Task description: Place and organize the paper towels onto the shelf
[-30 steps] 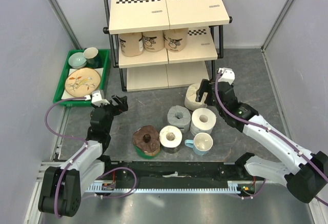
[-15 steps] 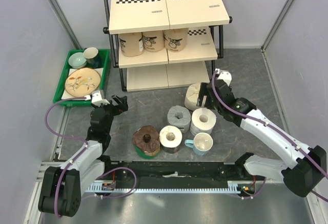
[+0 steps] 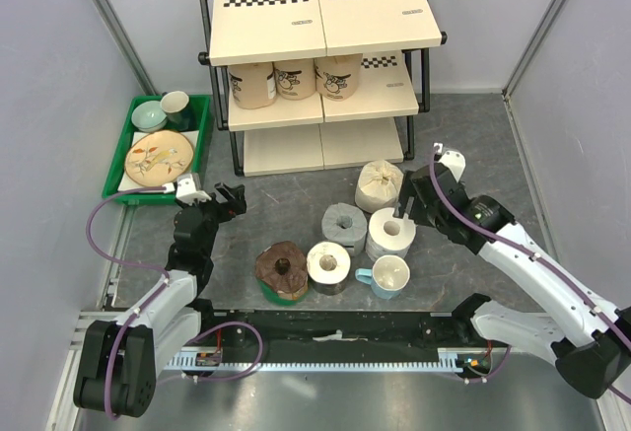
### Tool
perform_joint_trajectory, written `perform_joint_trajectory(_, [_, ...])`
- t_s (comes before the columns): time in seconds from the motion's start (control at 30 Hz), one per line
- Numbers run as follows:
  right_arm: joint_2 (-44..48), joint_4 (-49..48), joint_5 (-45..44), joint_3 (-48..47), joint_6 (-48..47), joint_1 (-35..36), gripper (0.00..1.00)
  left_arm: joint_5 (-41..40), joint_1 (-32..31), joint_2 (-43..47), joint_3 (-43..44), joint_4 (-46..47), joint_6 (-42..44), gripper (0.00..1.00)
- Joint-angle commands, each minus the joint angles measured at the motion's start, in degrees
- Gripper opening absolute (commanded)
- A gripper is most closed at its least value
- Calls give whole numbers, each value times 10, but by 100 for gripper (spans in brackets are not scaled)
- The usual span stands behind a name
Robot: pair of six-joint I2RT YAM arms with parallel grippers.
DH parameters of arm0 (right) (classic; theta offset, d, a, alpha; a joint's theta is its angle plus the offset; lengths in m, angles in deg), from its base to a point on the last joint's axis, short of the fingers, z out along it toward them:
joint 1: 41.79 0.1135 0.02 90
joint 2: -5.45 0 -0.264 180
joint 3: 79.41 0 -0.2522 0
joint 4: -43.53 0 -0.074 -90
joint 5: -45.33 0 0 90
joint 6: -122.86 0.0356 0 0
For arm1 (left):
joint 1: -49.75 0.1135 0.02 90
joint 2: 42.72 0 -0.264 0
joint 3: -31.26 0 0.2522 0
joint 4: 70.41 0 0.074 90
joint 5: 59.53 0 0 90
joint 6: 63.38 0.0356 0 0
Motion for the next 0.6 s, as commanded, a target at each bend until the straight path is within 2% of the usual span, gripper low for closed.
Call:
perform_joint_trajectory(0.0, [8, 14, 32, 22, 4, 1, 86, -6, 0, 0, 8, 21, -12, 95])
perform_joint_trajectory(0.17, [4, 0, 61, 50, 3, 1, 84, -7, 0, 2, 8, 21, -12, 95])
perform_joint_trajectory(0.57, [10, -36, 67, 97, 10, 1, 81, -6, 0, 1, 8, 21, -11, 95])
